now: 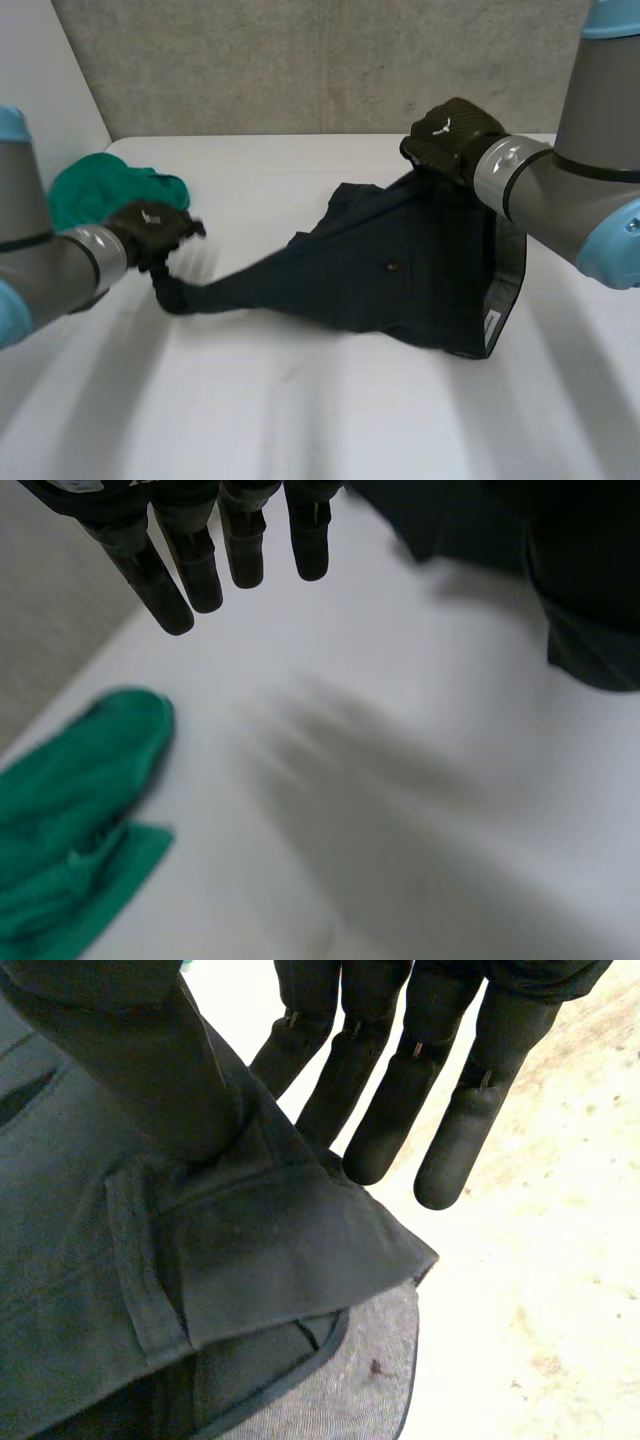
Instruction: Fold the laundry.
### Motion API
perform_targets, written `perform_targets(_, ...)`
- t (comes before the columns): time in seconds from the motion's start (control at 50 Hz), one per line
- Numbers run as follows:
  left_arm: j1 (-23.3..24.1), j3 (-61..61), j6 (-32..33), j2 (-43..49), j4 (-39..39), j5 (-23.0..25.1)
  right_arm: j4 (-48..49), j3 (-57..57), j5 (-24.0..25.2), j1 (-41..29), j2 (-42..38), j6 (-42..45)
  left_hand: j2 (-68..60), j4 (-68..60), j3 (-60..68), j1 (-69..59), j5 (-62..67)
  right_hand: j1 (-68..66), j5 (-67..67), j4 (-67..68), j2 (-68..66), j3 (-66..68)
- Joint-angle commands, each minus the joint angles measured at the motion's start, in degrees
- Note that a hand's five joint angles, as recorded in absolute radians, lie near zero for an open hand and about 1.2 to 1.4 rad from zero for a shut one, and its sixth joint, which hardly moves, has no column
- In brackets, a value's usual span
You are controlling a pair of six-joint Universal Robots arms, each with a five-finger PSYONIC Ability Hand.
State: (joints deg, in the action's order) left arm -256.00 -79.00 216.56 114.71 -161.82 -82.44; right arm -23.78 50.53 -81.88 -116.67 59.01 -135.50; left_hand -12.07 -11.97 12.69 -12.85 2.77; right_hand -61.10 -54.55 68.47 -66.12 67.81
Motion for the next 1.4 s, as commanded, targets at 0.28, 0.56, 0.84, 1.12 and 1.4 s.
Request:
perform_targets(0.28,-3.2,-1.7,11.9,-5.1,-8.8,-9.3,0.6,-0.1,-5.1,-0.5,-3.0,0.7,2.1,2.0,-2.7,2.8,-2.8,-18.9,-15.4,11.5,-13.9,12.2)
perform_targets(0.56,-3.0,-7.4,3.7,-9.7,-14.1,-0.5,0.0,0.5,-5.3,-0.7,-3.9,-1.0,2.1,2.0,-2.7,2.8,-2.8,-18.9,-15.4,11.5,-13.9,12.2)
perform_targets(0.84,-1.5,-7.6,-3.9,-12.6,-10.2,3.7,-11.2,4.0,-6.3,-5.2,-1.1,-34.6,-41.4,-41.5,40.7,-40.6,40.7,45.0,48.5,-52.4,50.0,-51.7)
perform_targets(1.12,-4.5,-6.2,-13.1,-17.9,-2.4,11.1,-3.6,9.9,-11.9,-13.6,-6.2,-40.0,2.1,2.0,-2.7,2.8,-2.8,51.1,54.6,-58.5,56.1,-57.8)
perform_targets(1.4,-5.5,-4.5,-13.0,-14.0,-1.1,8.7,6.6,12.1,-19.5,-20.3,-6.5,-30.8,2.1,2.0,-2.7,2.8,-2.8,46.7,50.2,-54.1,51.7,-53.4)
